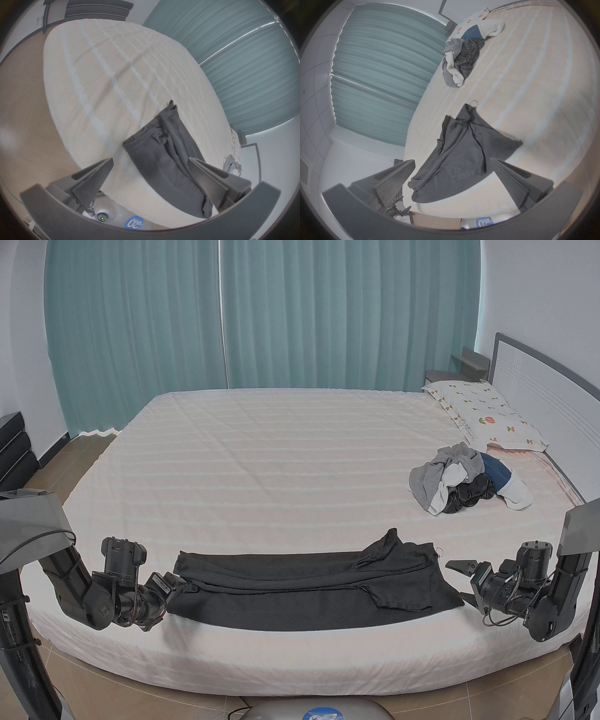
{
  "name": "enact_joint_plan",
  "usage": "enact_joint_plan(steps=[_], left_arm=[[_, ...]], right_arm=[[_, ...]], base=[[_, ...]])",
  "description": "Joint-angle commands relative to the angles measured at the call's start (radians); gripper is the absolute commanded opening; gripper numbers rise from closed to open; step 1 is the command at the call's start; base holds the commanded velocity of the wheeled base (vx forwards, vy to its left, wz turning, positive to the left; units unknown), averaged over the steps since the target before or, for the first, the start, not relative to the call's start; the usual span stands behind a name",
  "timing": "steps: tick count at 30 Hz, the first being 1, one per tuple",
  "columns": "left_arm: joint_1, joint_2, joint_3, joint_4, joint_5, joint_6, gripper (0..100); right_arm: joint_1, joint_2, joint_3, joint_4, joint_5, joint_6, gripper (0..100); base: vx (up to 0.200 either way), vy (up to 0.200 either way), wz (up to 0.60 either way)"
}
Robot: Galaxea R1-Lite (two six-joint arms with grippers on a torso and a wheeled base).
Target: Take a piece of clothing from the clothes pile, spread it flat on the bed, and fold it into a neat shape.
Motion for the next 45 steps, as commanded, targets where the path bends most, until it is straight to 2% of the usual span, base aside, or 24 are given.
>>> enact_joint_plan(steps=[1, 3, 12, 16, 19, 20, 23, 29, 30, 35, 41, 45], left_arm=[[-0.063, 0.059, 0.012, -0.004, 0.061, 0.0, 100], [-0.069, 0.077, 0.013, -0.007, 0.081, 0.008, 100], [-0.073, 0.109, -0.04, -0.004, 0.091, 0.023, 100], [-0.092, 0.163, -0.09, -0.007, 0.163, 0.025, 100], [-0.119, 0.198, -0.105, -0.008, 0.22, 0.032, 100], [-0.123, 0.206, -0.105, -0.011, 0.229, 0.038, 0], [-0.126, 0.226, -0.105, -0.051, 0.251, 0.061, 0], [-0.126, 0.231, -0.088, -0.114, 0.255, 0.06, 0], [-0.119, 0.224, -0.086, -0.123, 0.254, 0.051, 0], [-0.114, 0.217, -0.079, -0.125, 0.245, 0.031, 0], [-0.108, 0.208, -0.08, -0.125, 0.242, 0.012, 0], [-0.108, 0.208, -0.08, -0.125, 0.242, 0.012, 0]], right_arm=[[0.029, 0.118, 0.059, -0.088, -0.02, 0.003, 100], [0.035, 0.139, 0.076, -0.136, -0.042, 0.002, 100], [0.061, 0.157, 0.083, -0.14, -0.066, -0.012, 100], [0.079, 0.156, 0.086, -0.14, -0.077, -0.01, 100], [0.104, 0.17, 0.08, -0.14, -0.129, -0.012, 100], [0.115, 0.177, 0.079, -0.14, -0.149, -0.013, 100], [0.141, 0.197, 0.076, -0.14, -0.203, -0.024, 100], [0.164, 0.202, 0.073, -0.14, -0.215, -0.029, 100], [0.191, 0.225, 0.053, -0.14, -0.253, -0.033, 100], [0.228, 0.279, -0.039, -0.139, -0.341, -0.058, 100], [0.23, 0.308, -0.121, -0.137, -0.348, -0.063, 100], [0.23, 0.325, -0.151, -0.113, -0.362, -0.104, 100]], base=[[0.0, 0.0, 0.0], [0.0, 0.0, 0.0], [0.0, 0.0, 0.0], [0.0, 0.0, 0.0], [0.0, 0.0, 0.0], [0.0, 0.0, 0.0], [0.0, 0.0, 0.0], [0.0, 0.0, 0.0], [0.0, 0.0, 0.0], [0.0, 0.0, 0.0], [0.0, 0.0, 0.0], [0.0, 0.0, 0.0]])
